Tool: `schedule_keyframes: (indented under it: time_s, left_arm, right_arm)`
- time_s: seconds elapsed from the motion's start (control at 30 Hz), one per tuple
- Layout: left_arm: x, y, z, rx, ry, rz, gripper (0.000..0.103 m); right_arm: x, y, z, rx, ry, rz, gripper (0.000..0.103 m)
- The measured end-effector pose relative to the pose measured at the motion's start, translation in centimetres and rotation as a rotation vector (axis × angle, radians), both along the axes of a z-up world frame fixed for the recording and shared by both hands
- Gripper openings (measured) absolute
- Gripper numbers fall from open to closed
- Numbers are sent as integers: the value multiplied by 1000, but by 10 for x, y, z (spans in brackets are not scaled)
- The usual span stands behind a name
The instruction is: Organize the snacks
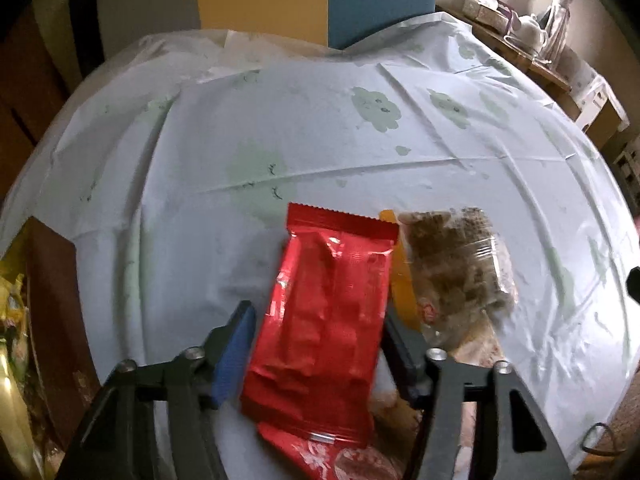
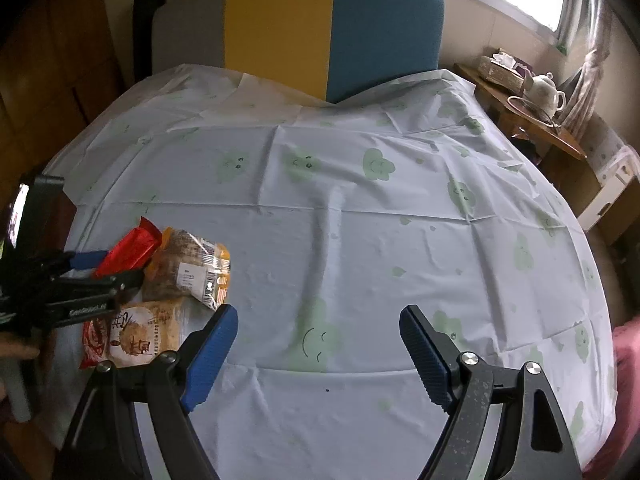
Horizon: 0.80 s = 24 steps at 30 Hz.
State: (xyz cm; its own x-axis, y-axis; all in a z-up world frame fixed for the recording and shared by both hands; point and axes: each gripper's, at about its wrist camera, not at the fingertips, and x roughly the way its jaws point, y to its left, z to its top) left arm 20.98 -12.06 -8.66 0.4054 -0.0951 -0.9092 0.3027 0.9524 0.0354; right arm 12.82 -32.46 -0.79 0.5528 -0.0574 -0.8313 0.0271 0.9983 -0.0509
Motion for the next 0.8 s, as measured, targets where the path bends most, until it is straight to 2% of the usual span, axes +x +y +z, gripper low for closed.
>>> schedule_keyframes:
  time_s: [0.07, 0.1, 0.17, 0.23, 0.43, 0.6, 0.8]
  left_arm:
    - [0, 1, 2, -7, -13, -2, 45]
    - [0, 5, 5, -22, -12, 13, 44]
    - [0, 16, 17, -78, -28, 44, 44]
    - [-9, 21, 31, -98, -71, 39, 44]
    - [-70, 25, 63, -132, -162, -57, 44]
    - [-125, 27, 56, -129, -167, -121, 44]
    - [-179, 29, 31, -58, -203, -149, 44]
  right_arm:
    - [0, 0, 0, -4, 1, 1, 84]
    - [0, 1, -1, -7, 2, 1, 84]
    - [0, 1, -1, -10, 3, 1, 84]
    - [1, 1, -2, -13, 6, -3, 84]
    - [2, 1, -7, -40, 23, -7, 84]
    - [2, 4, -12, -77, 38, 0, 84]
    - [3, 3, -18, -98, 59, -10, 84]
